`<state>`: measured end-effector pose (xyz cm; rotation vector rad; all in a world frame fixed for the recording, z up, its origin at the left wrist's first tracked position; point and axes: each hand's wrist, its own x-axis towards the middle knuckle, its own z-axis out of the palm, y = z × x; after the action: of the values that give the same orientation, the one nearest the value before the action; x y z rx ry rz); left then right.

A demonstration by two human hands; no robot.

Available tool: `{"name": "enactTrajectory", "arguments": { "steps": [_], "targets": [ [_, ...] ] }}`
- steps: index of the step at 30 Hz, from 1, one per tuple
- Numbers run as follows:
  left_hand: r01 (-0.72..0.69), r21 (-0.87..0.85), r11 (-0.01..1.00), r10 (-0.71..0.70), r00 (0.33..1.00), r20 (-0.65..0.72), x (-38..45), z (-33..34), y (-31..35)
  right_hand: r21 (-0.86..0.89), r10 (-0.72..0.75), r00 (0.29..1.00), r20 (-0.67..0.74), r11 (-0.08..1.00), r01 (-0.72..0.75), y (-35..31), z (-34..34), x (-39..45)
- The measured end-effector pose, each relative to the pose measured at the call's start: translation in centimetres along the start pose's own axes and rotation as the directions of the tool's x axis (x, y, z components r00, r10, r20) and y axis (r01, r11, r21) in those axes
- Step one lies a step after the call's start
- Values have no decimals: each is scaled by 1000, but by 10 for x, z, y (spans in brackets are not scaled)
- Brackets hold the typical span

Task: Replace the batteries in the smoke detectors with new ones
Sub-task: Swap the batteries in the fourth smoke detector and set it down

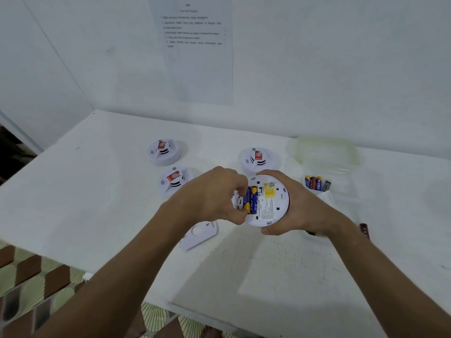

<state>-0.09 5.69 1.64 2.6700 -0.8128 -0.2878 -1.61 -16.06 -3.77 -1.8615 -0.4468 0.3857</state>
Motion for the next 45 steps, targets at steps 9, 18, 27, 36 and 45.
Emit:
{"name": "enactTrajectory", "arguments": {
  "steps": [9,18,27,36,45],
  "targets": [
    [-63,179,982,59,998,27,8,3,10,-17,-7,1000,-7,1000,7,-2,-7,-1],
    [-114,102,988,117,993,-25,8,10,9,-8,-5,998,-55,1000,4,2,-15,-6],
    [-221,68,973,230,951,-206,17,22,12,31,-2,984,-177,999,8,3,-26,-15],
    [-123,-258,958,61,970,-237,38,23,33,-8,-13,956,-293,1000,11,1,-44,-43],
    [-134,-682,719,-82,958,-275,80,31,88,13,59,863,-503,998,-61,18,-85,-126]
  ]
}}
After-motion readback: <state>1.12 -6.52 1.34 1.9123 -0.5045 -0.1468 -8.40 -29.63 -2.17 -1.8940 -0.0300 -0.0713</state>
